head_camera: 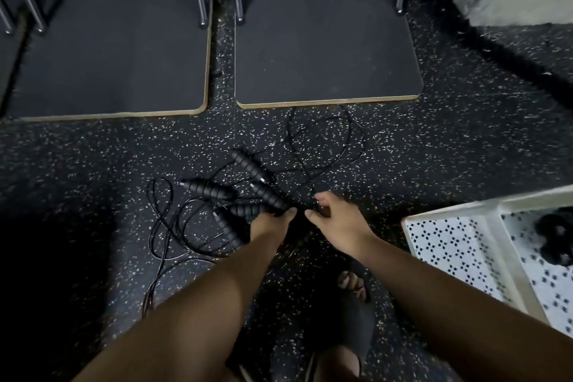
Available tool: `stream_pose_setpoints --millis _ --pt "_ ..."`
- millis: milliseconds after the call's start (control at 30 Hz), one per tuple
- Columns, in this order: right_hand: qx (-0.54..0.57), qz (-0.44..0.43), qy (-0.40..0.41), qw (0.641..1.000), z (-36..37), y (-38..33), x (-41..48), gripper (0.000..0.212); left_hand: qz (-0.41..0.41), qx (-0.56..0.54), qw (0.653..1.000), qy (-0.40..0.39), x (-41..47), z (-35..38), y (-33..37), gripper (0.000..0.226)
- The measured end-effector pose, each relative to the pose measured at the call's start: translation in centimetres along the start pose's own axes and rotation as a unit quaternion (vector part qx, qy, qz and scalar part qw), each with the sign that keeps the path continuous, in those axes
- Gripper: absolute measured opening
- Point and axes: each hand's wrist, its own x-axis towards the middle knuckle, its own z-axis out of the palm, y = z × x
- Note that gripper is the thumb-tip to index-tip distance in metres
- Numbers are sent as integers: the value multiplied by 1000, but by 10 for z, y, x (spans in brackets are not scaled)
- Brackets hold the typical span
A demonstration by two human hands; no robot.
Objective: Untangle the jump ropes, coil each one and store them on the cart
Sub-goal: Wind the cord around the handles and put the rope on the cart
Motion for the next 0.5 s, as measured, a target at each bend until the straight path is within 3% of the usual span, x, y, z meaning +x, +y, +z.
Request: stream_pose_setpoints --millis 133,300,500 --pt "-123 -32 -29 991 10 -2 26 63 -35 -46 998 23 9 12 5 68" --pt "-361 -158 -31 919 6 -2 50 81 -52 -89 994 39 19 21 14 52" --pt "-448 -227 -64 862 -4 -26 70 98 -61 -127 990 -1 16 20 11 57"
